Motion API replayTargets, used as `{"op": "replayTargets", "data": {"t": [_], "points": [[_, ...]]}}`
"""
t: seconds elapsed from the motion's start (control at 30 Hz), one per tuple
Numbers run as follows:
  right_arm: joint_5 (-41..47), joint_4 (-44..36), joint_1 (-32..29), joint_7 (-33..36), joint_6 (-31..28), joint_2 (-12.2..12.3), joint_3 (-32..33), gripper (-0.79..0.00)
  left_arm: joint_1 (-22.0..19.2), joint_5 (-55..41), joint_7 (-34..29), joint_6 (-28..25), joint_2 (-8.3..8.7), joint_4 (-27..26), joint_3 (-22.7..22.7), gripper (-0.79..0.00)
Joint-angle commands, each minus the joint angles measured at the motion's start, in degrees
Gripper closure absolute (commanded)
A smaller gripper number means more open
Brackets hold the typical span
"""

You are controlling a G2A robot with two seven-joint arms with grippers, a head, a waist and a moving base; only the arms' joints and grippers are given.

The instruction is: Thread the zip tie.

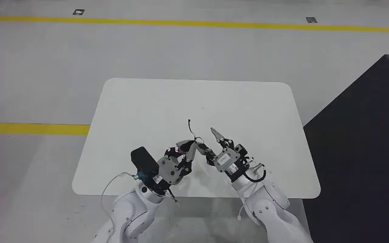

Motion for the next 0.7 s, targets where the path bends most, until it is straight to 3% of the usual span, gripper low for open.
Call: {"op": "replayTargets", "data": {"t": [0.0,0.67], "points": [[-0.22,0.01,-0.06,0.04,0.36,-0.06,-0.35,-0.385,-0.09,0.23,0.13,0.15,0.0,0.08,0.07,0.0],[-1.21,-0.2,-0.93,0.74,2.47,-0.4,-0.28,-0.357,-0.17,4.73,0.98,3.83,0.02,0.93,0.08,0.0]]}}
